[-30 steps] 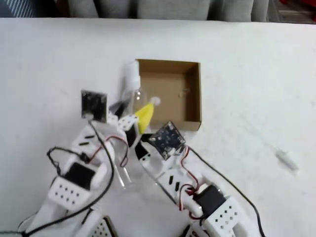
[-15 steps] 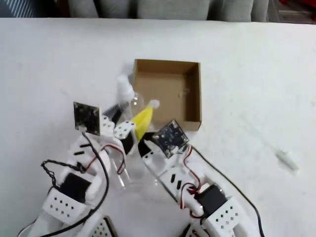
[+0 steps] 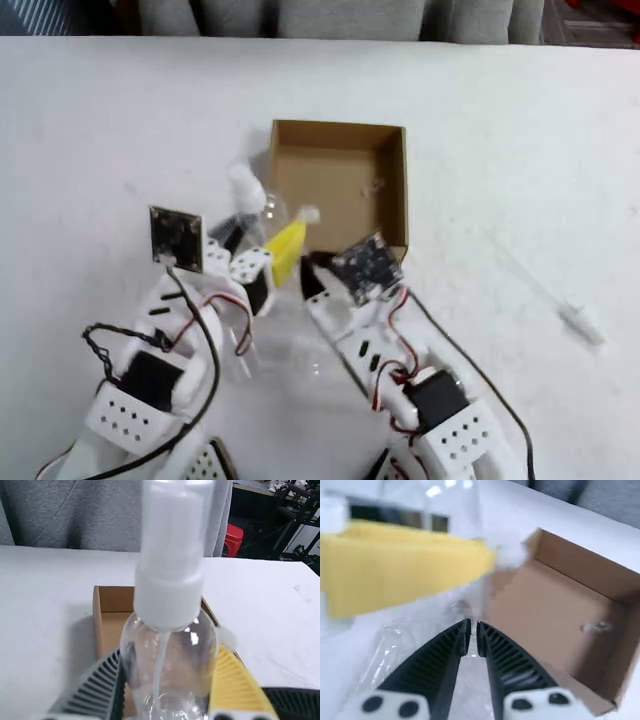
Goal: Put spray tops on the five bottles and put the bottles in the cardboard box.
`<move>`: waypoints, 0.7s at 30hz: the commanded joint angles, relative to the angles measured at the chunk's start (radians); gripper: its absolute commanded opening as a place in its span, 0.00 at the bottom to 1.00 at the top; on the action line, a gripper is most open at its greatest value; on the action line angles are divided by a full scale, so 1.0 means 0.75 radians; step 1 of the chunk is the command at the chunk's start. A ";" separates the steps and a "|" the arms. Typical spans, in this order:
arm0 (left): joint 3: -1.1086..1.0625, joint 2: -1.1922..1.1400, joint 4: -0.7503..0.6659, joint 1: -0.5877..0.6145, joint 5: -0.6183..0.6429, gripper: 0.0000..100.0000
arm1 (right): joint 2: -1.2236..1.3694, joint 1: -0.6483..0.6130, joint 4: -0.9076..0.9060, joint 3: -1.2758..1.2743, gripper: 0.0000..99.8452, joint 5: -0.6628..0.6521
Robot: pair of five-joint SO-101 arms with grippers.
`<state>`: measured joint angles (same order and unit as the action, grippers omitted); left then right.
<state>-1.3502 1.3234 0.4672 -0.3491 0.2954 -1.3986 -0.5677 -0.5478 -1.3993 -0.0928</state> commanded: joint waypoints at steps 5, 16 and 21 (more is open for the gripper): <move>0.006 0.024 -0.025 -0.011 -0.018 0.02 | -0.009 0.060 -0.077 0.016 0.02 -0.002; 0.059 -0.236 -0.495 0.093 -0.004 0.02 | -0.007 0.502 -0.126 0.023 0.02 0.000; 0.364 -0.729 -0.583 0.111 -0.008 0.02 | -0.007 0.676 -0.124 -0.039 0.02 0.002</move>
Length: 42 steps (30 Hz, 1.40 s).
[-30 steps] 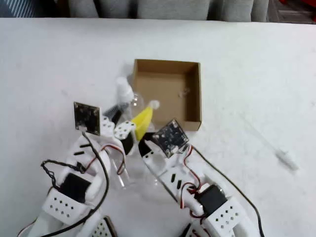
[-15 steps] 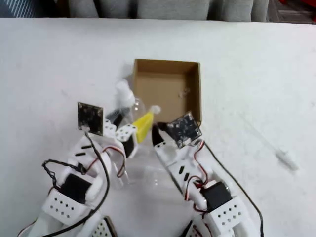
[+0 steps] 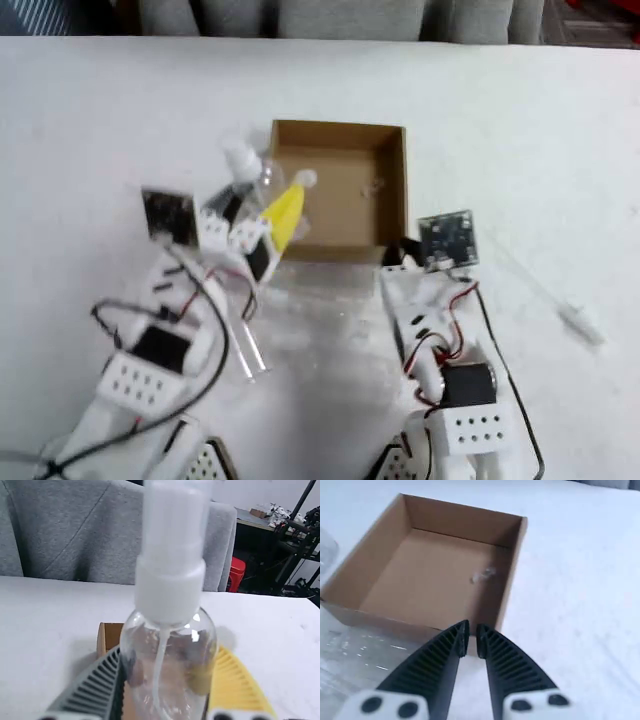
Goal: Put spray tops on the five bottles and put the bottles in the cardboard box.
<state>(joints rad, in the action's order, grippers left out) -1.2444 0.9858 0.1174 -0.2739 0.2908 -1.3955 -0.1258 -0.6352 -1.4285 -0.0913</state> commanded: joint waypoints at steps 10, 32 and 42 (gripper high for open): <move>0.542 -1.130 -0.708 0.044 -0.012 0.02 | -0.011 0.287 -0.005 -0.084 0.02 -0.002; 1.160 -1.869 -0.757 0.148 -0.211 0.02 | -0.011 0.281 -0.005 -0.088 0.02 -0.004; 1.266 -2.000 -0.757 0.152 -0.213 0.02 | -0.011 0.281 -0.005 -0.088 0.02 -0.004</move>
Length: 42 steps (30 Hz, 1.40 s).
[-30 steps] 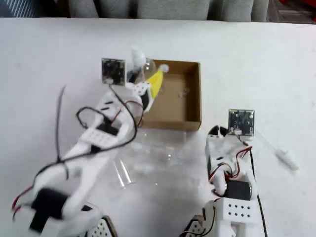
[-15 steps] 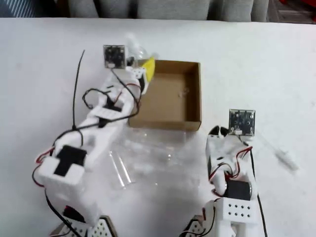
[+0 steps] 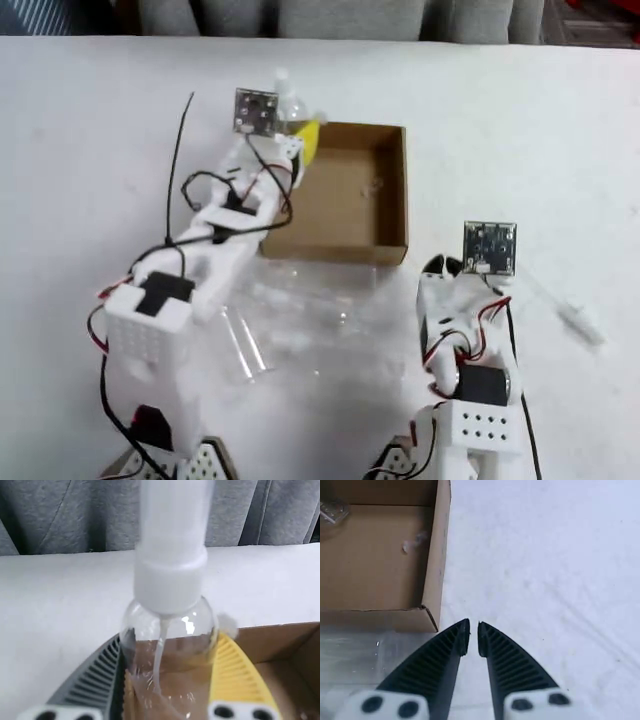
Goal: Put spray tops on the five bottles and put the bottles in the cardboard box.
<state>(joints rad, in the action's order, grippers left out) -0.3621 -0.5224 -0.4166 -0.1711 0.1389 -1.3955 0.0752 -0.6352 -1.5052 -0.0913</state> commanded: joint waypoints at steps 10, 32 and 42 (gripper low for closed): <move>0.086 -0.013 -0.045 0.013 -0.125 0.02 | -0.003 0.013 -0.005 0.012 0.02 -0.004; 0.029 -0.001 -0.041 0.040 -0.121 0.19 | -0.011 -0.030 -0.005 -0.012 0.02 -0.076; 0.023 -0.001 -0.033 0.050 -0.035 0.28 | -0.011 -0.030 -0.005 -0.012 0.02 -0.076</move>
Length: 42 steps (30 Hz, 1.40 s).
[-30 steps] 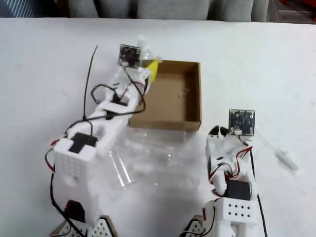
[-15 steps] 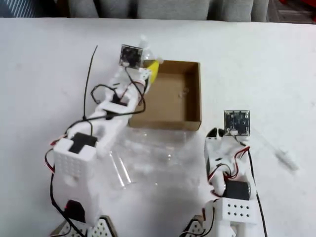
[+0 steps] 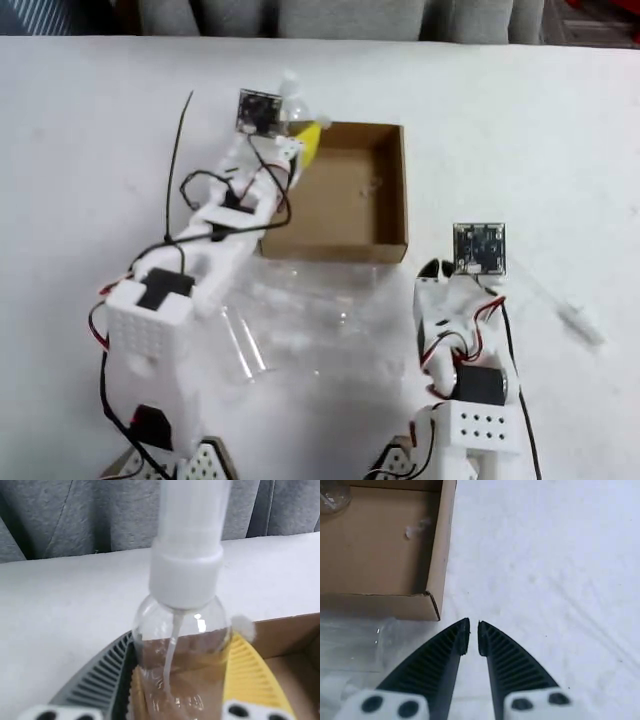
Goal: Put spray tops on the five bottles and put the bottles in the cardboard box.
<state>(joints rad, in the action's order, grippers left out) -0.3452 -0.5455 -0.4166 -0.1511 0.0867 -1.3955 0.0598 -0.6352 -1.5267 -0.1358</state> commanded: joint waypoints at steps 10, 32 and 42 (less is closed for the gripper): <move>-0.153 0.199 -0.029 -0.009 0.035 0.28 | -0.011 -0.009 -0.005 0.016 0.02 -0.016; -0.479 0.539 -0.025 -0.028 0.035 0.28 | -0.011 -0.011 -0.003 0.016 0.02 -0.016; -0.779 1.003 0.411 -0.015 0.043 0.28 | -0.011 -0.005 -0.003 0.014 0.02 -0.016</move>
<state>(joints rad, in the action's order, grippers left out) -0.9129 0.0637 -0.2309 -0.1603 0.1005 -1.3955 0.0598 -0.6352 -1.5267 -0.1358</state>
